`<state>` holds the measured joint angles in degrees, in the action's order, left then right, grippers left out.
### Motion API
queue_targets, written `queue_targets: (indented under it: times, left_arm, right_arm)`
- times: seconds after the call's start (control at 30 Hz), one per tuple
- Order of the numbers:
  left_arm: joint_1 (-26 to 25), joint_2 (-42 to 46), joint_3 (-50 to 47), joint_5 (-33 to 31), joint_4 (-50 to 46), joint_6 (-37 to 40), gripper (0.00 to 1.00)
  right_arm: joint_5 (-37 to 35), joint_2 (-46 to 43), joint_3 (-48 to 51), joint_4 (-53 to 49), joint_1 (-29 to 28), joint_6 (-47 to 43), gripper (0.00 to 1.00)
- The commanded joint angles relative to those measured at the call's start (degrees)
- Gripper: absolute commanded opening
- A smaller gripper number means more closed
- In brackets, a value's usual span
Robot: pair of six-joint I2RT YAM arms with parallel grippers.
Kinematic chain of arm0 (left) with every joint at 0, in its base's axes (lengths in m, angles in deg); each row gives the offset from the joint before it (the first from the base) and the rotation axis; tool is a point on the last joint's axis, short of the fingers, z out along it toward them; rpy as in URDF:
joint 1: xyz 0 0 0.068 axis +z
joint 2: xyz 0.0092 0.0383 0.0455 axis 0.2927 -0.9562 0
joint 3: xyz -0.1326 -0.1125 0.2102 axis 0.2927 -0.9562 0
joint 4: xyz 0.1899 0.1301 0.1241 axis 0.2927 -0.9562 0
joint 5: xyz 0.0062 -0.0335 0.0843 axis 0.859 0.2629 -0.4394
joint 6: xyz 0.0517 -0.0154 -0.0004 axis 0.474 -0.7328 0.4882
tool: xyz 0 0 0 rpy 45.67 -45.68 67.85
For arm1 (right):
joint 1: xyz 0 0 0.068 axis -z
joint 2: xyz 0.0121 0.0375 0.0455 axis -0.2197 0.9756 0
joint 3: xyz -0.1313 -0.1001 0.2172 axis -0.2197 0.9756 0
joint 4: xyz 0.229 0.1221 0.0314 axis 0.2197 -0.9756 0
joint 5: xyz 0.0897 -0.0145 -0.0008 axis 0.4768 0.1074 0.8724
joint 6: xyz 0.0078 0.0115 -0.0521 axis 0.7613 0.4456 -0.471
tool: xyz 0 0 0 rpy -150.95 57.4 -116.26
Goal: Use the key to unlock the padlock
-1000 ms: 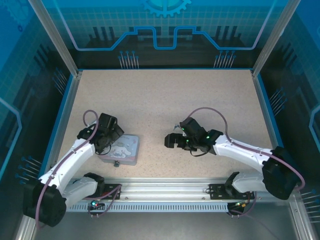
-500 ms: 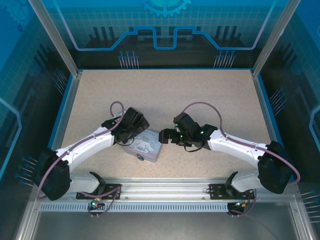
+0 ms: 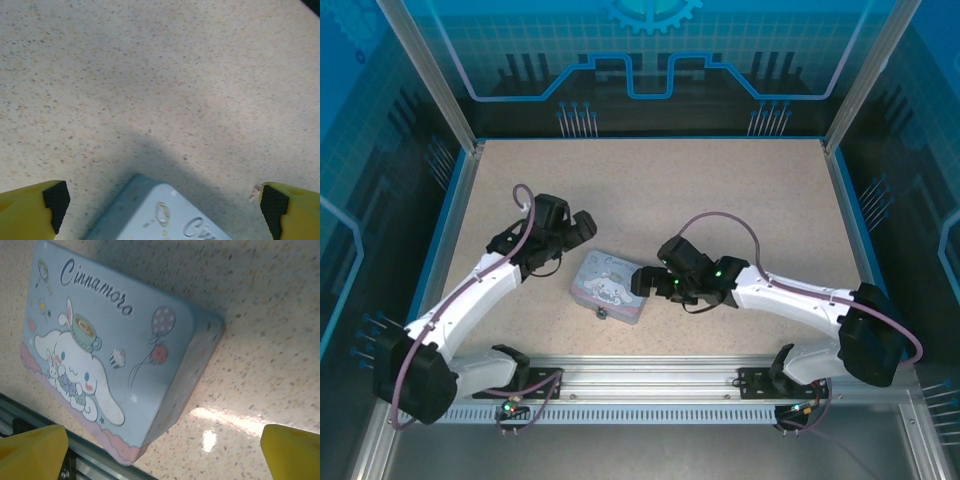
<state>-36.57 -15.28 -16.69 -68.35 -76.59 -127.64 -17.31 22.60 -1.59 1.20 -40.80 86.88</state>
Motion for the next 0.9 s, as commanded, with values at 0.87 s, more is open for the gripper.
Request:
queue_targets:
  times: [0.87]
  left_arm:
    - [6.4, -7.2, -5.6, 15.1, 9.0, 5.8, 0.99]
  right_arm:
    - [13.1, 21.1, -15.5, 12.9, 5.3, 14.5, 1.0]
